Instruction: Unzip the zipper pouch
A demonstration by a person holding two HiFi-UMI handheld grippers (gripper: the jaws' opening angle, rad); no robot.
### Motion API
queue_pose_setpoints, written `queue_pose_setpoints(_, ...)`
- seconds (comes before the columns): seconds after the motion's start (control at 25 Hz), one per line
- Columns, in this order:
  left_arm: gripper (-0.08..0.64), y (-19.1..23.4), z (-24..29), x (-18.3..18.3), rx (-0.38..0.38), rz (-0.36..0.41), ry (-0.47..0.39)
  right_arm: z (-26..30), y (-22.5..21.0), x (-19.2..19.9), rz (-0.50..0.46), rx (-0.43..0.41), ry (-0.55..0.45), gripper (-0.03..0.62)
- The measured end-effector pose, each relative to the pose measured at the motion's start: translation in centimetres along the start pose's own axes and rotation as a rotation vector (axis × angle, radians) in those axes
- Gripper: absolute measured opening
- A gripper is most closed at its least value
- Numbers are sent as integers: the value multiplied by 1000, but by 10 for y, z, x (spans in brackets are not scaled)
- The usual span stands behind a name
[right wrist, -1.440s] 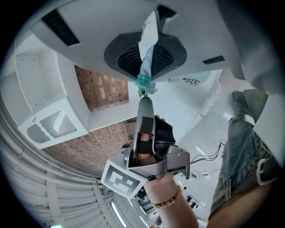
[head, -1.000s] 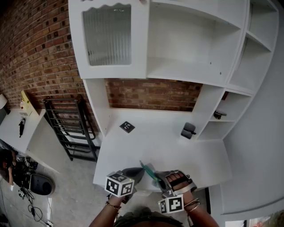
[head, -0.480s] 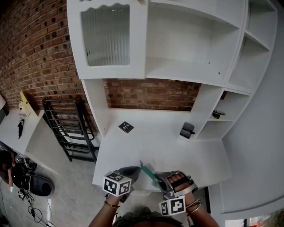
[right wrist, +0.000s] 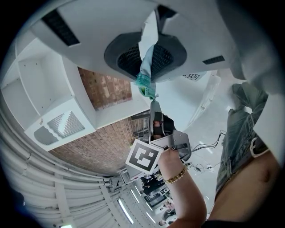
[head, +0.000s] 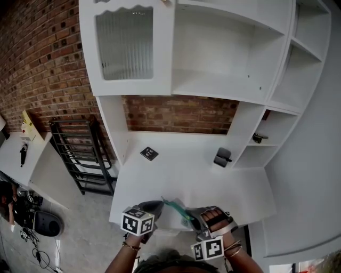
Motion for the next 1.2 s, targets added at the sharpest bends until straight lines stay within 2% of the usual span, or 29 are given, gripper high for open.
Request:
queue_pose_setpoints(0.48,5,2,-3,5,-16,-6,-5,-3,3,2,3,1,-5,8)
queue_pose_setpoints(0.88,5,-5,-8,2,-34,77,-96,-1,-8,8,81,19,-17,8)
queue_pose_setpoints(1.04,65,-6,-16,2,-23,64,-116,3,-12,14,115,22,-14,8)
queue_pose_setpoints(1.2,72,-9,-25,-1,-2,89,-174,8,-14,18,149,26,-10,8)
Point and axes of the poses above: the fingertips, and each gripper's own axes: z forward along the fingers, y to its left, x out of its underside, the point moved 10 cm from there along -z, backward along the fingers, and after that the axes turned 5 degrees about -y, right-handed, at the moved point
